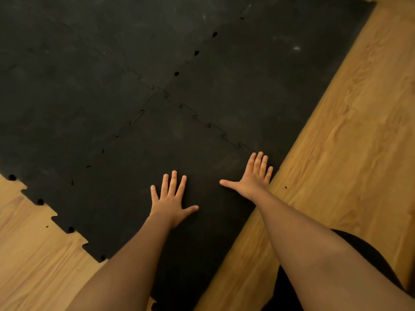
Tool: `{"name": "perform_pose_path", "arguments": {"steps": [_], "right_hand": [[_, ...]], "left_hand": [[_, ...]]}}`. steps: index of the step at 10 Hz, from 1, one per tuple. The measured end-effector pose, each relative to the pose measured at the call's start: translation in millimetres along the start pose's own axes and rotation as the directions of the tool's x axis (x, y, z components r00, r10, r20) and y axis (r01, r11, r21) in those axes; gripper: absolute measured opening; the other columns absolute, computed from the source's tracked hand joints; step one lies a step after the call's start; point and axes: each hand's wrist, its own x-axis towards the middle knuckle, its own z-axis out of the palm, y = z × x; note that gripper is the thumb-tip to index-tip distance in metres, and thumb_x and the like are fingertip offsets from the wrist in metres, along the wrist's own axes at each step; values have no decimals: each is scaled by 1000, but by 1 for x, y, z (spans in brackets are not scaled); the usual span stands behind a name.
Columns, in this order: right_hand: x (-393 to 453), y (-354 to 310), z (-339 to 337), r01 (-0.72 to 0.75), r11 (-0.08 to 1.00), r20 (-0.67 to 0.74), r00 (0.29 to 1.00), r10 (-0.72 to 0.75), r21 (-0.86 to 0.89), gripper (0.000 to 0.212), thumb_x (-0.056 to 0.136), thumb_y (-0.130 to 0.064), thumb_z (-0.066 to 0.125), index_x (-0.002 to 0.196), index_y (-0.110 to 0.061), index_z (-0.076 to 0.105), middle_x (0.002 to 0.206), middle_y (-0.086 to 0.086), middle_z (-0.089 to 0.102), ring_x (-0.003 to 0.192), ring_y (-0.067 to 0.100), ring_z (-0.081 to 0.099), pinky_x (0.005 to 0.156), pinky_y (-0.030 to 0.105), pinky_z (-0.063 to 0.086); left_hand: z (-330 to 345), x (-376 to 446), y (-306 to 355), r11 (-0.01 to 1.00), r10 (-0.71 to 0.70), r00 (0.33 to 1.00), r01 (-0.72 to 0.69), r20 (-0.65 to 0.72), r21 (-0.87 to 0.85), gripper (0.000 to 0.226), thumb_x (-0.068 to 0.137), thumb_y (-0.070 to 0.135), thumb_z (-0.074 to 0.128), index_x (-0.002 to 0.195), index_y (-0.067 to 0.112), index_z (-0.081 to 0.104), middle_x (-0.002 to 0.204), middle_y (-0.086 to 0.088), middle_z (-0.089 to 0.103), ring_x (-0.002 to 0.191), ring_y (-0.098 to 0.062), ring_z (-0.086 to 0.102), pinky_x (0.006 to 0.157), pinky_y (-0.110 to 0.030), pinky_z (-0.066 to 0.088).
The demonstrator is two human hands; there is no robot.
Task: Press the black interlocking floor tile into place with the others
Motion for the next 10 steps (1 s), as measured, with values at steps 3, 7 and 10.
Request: {"name": "perform_pose_path", "arguments": {"steps": [3, 7, 10], "right_hand": [[1, -3, 2, -7, 1000, 29, 1000, 7, 2, 152, 40, -105, 34, 137, -18, -43, 139, 4, -54, 136, 29, -40, 107, 52, -23], [-19, 24, 11, -147, 988, -145, 977, 154, 54, 145, 59, -96, 49, 155, -7, -13, 161, 13, -18, 148, 28, -13, 119, 43, -1], [-21, 22, -44, -160, 981, 106, 983, 148, 107, 141, 63, -91, 56, 157, -5, -5, 162, 14, -11, 149, 28, -6, 120, 42, 9]], "left_hand": [[6, 9, -5, 1000, -5, 998, 6, 58, -11, 103, 71, 88, 23, 133, 37, -40, 138, 1, -55, 126, -24, -49, 103, -59, -25], [7, 7, -6, 1000, 22, 1000, -22, 11, 2, 104, 71, 87, 28, 132, 37, -40, 141, 0, -51, 128, -26, -47, 100, -58, -26], [-87, -25, -20, 987, 125, 964, -96, -237, 132, 83, 87, 70, 18, 149, 27, -17, 160, 1, -20, 142, -18, -27, 114, -49, -14]]}}
